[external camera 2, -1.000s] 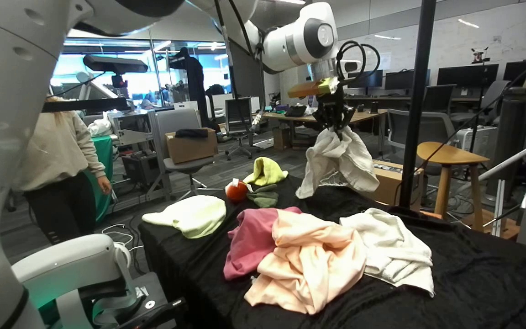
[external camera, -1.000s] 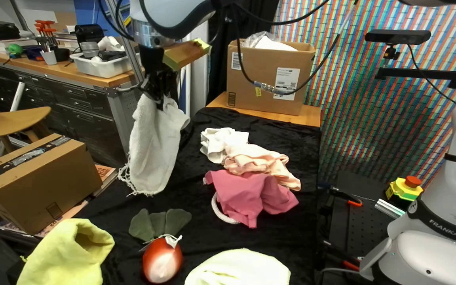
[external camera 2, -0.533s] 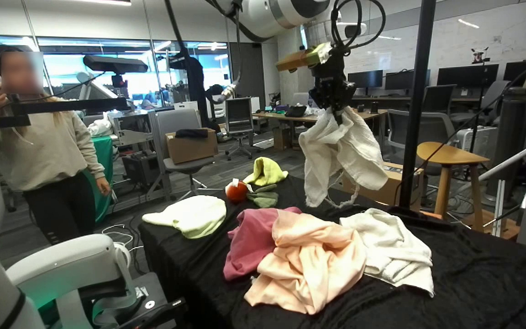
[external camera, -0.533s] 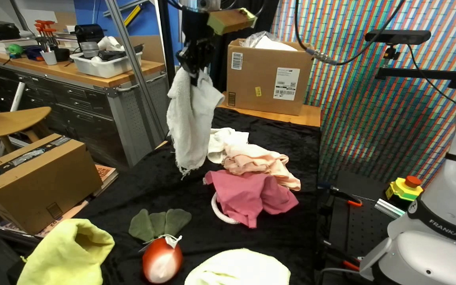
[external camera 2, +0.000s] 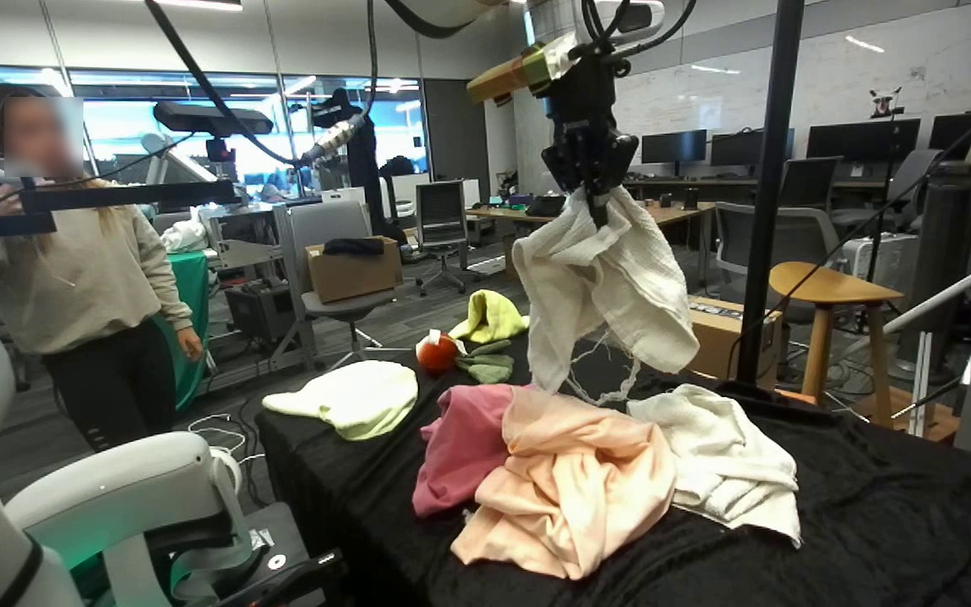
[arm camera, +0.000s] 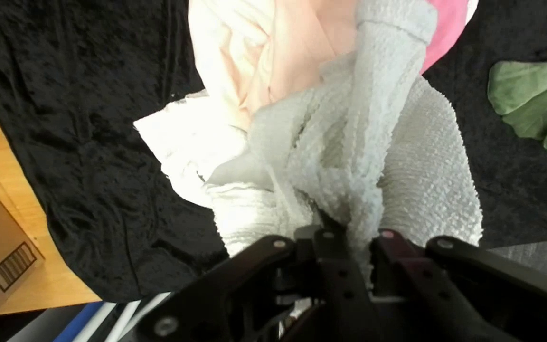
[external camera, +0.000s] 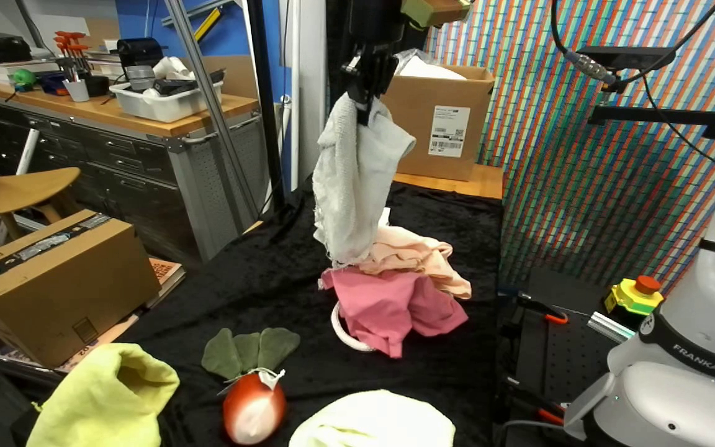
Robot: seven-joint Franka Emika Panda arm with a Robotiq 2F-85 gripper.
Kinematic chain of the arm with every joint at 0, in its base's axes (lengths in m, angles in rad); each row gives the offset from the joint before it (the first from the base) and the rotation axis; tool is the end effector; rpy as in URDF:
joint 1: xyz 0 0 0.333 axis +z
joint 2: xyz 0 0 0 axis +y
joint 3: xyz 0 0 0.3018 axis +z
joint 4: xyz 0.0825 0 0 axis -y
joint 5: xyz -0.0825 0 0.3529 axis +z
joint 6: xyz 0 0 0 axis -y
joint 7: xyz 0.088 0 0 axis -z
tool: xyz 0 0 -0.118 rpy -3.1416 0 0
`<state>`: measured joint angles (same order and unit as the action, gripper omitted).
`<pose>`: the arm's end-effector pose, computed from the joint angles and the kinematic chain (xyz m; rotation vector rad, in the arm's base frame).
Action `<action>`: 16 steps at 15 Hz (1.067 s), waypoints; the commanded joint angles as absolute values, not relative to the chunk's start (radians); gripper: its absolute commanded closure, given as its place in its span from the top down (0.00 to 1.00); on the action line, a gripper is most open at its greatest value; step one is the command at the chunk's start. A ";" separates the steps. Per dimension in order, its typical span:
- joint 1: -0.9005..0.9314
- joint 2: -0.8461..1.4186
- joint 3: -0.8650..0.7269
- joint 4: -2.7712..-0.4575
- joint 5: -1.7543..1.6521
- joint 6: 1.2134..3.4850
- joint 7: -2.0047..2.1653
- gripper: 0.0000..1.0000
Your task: Place the t-shirts, towels and radish in a pile on the table
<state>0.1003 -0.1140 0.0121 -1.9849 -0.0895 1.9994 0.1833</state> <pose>0.5091 0.0513 0.5112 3.0684 -0.0597 0.2145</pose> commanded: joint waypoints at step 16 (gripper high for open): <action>0.156 0.122 0.144 -1.825 -0.143 1.912 0.153 1.00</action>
<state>0.1223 0.0146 0.1073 -1.9440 -0.0997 1.9401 0.1645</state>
